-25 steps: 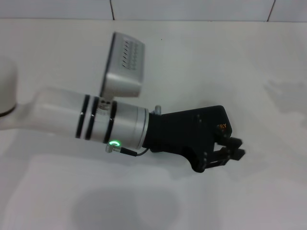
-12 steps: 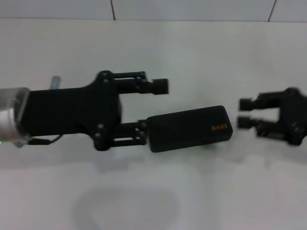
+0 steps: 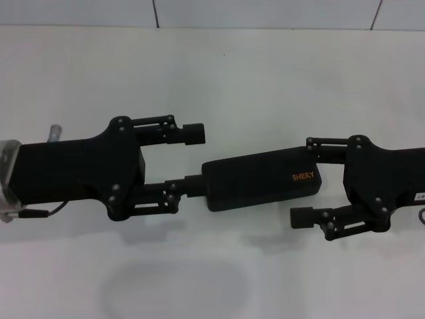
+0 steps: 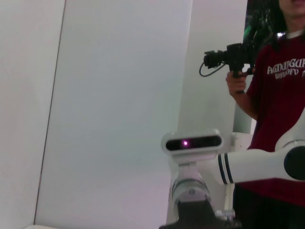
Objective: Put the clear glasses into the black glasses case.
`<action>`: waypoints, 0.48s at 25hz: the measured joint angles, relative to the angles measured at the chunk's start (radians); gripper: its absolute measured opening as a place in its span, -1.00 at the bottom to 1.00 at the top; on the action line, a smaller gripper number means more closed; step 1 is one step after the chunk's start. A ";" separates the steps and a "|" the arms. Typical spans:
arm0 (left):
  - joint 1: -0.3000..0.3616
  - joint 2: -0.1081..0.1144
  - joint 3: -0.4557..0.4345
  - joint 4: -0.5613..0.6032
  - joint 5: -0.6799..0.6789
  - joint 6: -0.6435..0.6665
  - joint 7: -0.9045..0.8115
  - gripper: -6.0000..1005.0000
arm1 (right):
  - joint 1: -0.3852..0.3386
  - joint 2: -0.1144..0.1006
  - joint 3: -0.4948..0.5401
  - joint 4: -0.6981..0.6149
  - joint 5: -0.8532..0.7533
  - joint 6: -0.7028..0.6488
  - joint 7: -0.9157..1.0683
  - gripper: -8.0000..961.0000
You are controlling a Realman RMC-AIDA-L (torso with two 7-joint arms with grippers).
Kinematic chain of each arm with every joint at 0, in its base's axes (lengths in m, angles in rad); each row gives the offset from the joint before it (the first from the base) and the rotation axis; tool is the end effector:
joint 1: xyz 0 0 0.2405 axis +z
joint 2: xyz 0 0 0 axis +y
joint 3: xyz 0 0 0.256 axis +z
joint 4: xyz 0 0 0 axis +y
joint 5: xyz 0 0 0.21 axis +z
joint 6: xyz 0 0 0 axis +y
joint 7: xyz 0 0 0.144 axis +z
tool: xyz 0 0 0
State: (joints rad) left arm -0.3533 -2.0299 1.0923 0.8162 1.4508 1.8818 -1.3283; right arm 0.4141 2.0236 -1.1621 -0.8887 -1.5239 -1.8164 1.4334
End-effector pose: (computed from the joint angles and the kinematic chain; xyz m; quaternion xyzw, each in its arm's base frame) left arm -0.2137 0.2706 0.0282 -0.9147 -0.0668 -0.3986 0.0026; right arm 0.1944 0.2863 0.0174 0.9395 -0.0674 -0.3343 0.0335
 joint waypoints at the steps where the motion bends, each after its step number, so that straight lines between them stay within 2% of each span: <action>1: 0.000 0.000 -0.001 -0.001 0.004 0.000 0.001 0.33 | 0.001 0.000 -0.001 0.001 0.007 -0.004 -0.005 0.40; 3: 0.001 0.001 0.000 -0.002 0.008 0.000 0.001 0.33 | 0.002 0.000 0.001 0.002 0.011 -0.006 -0.010 0.60; 8: 0.007 0.004 -0.003 -0.003 0.014 0.005 -0.001 0.33 | -0.002 -0.004 0.012 0.008 0.032 0.004 -0.007 0.85; 12: 0.008 0.007 -0.004 -0.002 0.019 0.016 -0.026 0.36 | -0.006 -0.005 0.021 0.009 0.033 0.013 -0.006 0.85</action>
State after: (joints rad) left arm -0.3453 -2.0229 1.0884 0.8142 1.4696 1.8979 -1.3546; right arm 0.4082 2.0182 -1.1407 -0.8797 -1.4904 -1.8029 1.4273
